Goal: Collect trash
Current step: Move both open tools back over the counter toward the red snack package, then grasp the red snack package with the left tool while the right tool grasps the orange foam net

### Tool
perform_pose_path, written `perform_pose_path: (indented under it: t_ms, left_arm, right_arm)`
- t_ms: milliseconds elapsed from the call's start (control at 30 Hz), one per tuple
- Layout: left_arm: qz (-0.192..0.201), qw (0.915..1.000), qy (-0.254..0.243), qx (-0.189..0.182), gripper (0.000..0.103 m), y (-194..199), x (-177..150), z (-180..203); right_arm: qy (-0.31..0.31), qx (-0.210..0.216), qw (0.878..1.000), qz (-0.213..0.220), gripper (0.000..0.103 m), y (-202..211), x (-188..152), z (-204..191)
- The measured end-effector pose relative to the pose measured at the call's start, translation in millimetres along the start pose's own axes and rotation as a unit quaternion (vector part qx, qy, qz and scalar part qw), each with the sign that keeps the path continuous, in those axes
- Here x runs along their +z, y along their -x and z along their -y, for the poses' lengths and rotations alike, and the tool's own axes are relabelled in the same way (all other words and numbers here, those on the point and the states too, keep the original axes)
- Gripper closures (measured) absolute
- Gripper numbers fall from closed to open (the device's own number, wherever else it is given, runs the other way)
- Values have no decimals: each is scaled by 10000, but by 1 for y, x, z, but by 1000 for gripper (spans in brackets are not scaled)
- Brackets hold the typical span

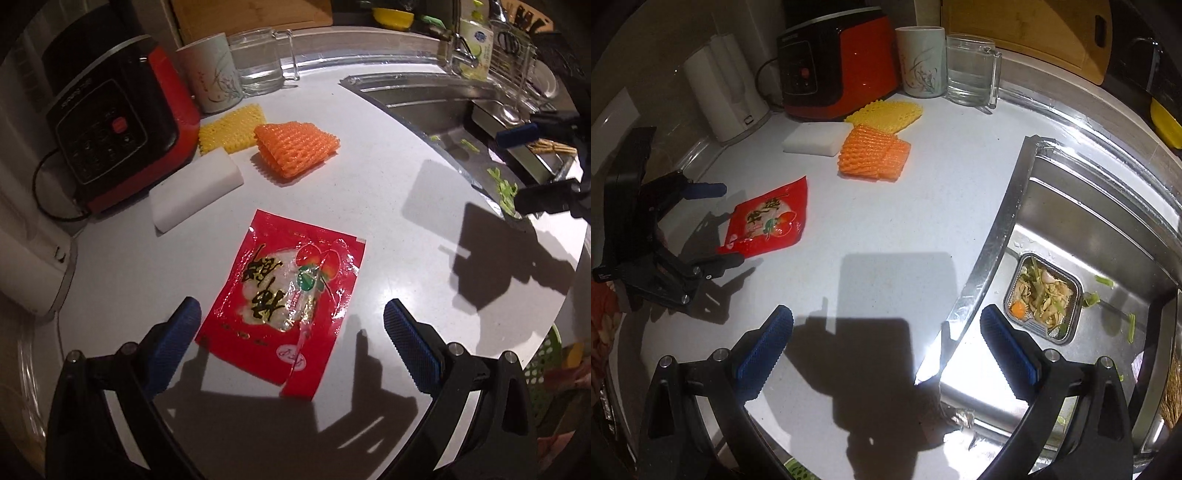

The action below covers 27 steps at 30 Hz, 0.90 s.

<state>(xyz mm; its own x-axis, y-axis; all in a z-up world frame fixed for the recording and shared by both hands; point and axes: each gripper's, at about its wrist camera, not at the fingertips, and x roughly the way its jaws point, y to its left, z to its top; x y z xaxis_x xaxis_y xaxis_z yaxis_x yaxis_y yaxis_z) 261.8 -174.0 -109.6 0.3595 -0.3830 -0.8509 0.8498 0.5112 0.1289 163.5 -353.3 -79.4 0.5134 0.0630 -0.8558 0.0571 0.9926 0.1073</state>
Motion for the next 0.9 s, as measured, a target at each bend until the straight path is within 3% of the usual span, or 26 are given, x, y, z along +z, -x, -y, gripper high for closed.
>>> perform_pose_path:
  t_ms: [267, 367, 433, 700, 767, 900]
  left_arm:
    - [-78, 9971, -145, -739, 8, -21, 11, -14]
    - [-107, 9960, -155, -873, 11, -28, 12, -17]
    - [-191, 9953, -195, -932, 18, -34, 11, -17]
    - [-56, 9944, -252, -1027, 22, -38, 11, -15]
    - [-10, 9944, -231, -1033, 26, -37, 11, -15]
    - [48, 9948, -146, -1006, 48, -33, 12, -16]
  right_arm:
    - [-33, -54, 9999, -160, 2, -25, 21, 7]
    - [-5, -55, 9998, -178, 2, -31, 27, 7]
    - [16, -39, 9998, -189, 2, -34, 31, 6]
    - [79, -29, 9998, -166, 2, -43, 47, 6]
    - [74, -8, 9999, -137, 2, -43, 51, 6]
    - [43, 32, 9999, -104, 2, -46, 57, 8]
